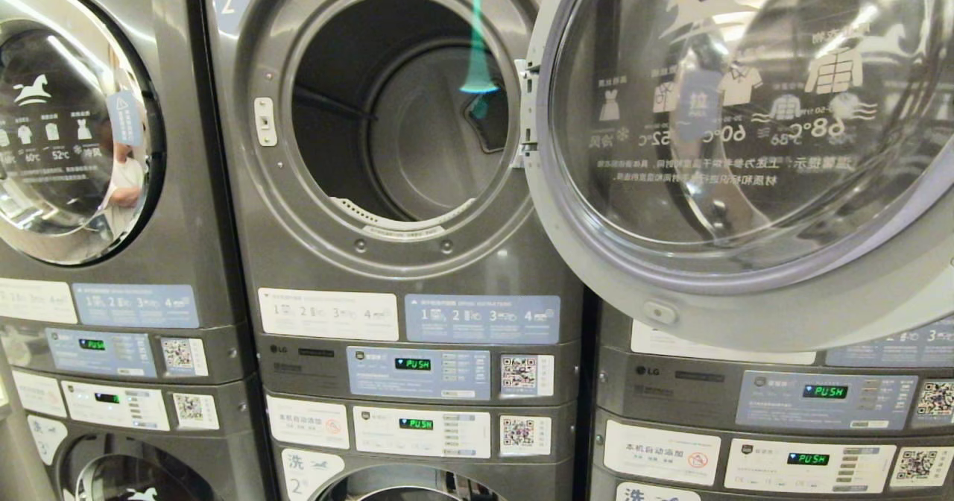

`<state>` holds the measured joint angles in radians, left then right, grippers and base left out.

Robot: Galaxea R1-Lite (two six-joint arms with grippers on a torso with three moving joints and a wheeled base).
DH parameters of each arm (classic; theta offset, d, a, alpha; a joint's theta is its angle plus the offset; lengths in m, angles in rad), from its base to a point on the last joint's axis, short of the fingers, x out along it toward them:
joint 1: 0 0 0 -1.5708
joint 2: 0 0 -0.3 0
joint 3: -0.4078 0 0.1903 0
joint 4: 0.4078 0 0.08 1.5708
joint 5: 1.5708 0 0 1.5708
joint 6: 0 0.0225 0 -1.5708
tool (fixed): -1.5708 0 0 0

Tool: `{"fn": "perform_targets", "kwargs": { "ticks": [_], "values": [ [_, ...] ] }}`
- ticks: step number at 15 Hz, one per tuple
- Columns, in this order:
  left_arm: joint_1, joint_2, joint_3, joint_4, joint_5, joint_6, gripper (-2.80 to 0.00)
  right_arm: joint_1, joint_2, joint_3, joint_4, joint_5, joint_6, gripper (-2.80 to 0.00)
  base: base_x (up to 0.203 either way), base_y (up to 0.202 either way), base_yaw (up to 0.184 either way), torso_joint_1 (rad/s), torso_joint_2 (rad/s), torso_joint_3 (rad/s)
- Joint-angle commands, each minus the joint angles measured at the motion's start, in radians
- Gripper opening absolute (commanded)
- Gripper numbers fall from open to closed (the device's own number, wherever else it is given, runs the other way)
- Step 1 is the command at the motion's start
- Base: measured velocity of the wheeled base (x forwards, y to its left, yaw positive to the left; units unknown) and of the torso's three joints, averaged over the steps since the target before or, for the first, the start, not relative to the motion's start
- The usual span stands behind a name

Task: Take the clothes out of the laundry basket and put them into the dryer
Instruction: Open the dryer

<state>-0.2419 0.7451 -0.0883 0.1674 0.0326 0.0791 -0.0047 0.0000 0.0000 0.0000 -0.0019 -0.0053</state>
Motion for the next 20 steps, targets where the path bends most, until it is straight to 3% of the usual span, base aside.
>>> {"fn": "perform_targets", "kwargs": {
  "ticks": [1,3,5,9,11,13,20],
  "values": [
    [0.066,-0.055,-0.011,0.038,-0.001,0.001,-2.80,0.000,0.000,0.000,0.000,0.000,-0.001,-2.80,0.000,0.000,0.000,0.000,0.00,0.000],
    [0.203,-0.122,-0.011,0.038,-0.002,0.001,-2.80,0.000,0.000,0.000,0.000,0.000,0.000,-2.80,0.000,0.000,0.000,0.000,0.00,0.000],
    [0.271,-0.264,-0.003,0.036,-0.013,0.001,-2.80,0.001,0.000,0.000,0.000,0.000,0.002,-2.80,0.000,0.000,0.000,0.000,0.00,0.000],
    [0.257,-0.644,0.009,0.032,-0.045,0.008,-2.80,0.000,0.000,0.000,0.000,0.000,0.001,-2.80,0.000,0.000,0.000,0.000,0.00,0.000],
    [0.246,-0.748,0.025,-0.007,-0.050,0.010,-2.80,0.000,0.000,0.000,0.000,0.000,-0.002,-2.80,0.000,0.000,0.000,0.000,0.00,0.000],
    [0.237,-0.744,0.051,-0.080,-0.054,0.011,-2.80,0.000,0.000,0.000,0.002,-0.001,0.000,-2.80,0.000,0.000,0.000,0.000,0.00,0.000],
    [0.237,-0.744,0.059,-0.094,-0.050,0.009,-2.80,0.000,0.000,0.000,0.002,0.000,-0.001,-2.80,0.000,0.000,0.000,0.000,0.00,0.000]
  ]
}}
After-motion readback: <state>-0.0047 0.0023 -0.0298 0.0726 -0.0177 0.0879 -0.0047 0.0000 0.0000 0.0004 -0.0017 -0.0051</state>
